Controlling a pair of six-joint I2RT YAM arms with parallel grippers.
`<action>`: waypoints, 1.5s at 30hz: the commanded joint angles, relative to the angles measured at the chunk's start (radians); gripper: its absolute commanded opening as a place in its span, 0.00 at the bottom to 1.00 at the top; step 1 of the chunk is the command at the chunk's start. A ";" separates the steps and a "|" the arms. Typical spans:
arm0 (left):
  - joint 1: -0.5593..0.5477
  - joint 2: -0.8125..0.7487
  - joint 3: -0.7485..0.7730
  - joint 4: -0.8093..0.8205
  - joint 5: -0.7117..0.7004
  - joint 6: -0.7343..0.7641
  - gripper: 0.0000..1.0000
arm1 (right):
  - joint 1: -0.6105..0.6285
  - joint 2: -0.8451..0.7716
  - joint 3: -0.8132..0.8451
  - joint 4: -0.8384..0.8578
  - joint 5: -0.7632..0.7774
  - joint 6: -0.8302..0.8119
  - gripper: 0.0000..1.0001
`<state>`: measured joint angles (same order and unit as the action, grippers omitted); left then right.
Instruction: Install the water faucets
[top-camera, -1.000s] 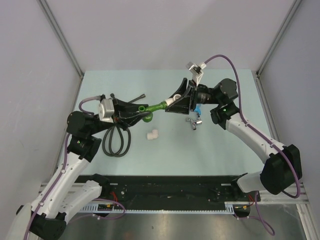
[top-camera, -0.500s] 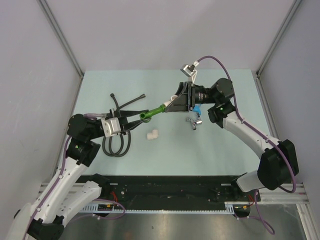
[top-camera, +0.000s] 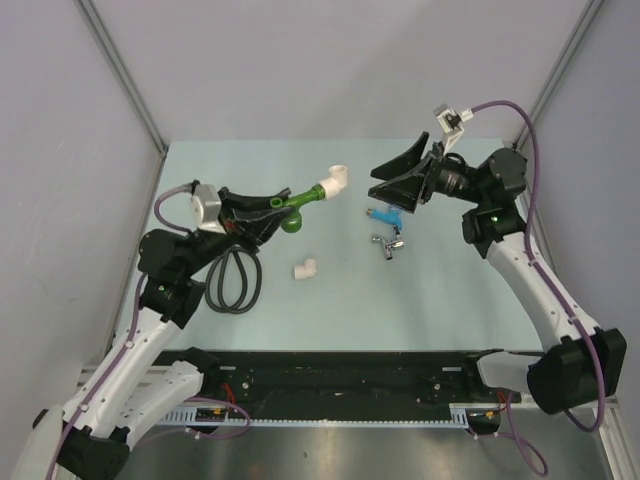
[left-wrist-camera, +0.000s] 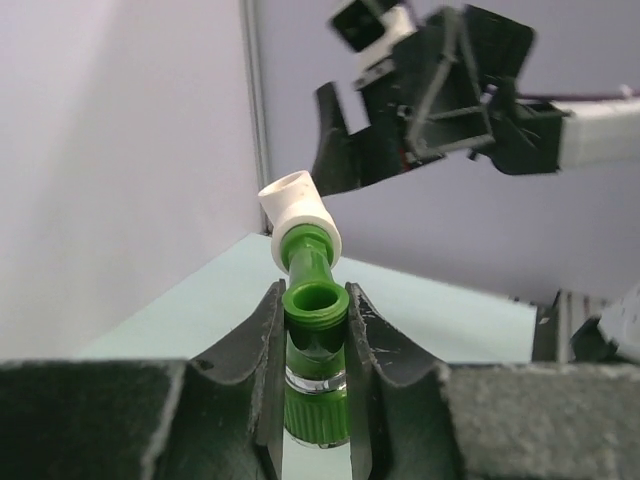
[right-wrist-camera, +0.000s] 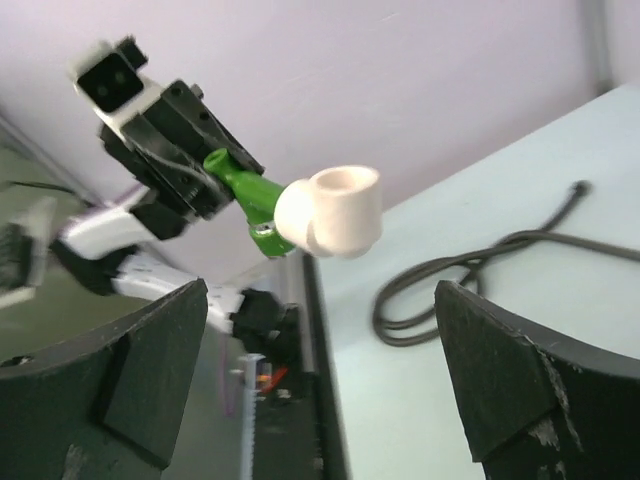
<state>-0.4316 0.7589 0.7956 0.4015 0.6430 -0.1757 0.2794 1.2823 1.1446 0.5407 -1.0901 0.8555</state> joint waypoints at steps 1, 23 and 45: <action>0.004 0.034 -0.001 0.142 -0.212 -0.396 0.00 | 0.000 -0.139 0.043 -0.284 0.162 -0.448 1.00; 0.008 0.312 0.177 0.062 -0.031 -1.031 0.00 | 0.310 -0.213 0.014 -0.615 0.661 -1.467 1.00; 0.010 0.335 0.209 0.111 0.015 -0.919 0.00 | 0.328 -0.141 0.007 -0.605 0.481 -1.371 0.06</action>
<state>-0.4221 1.1130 0.9562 0.4374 0.6579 -1.1770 0.6018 1.1423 1.1408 -0.1169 -0.5106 -0.6044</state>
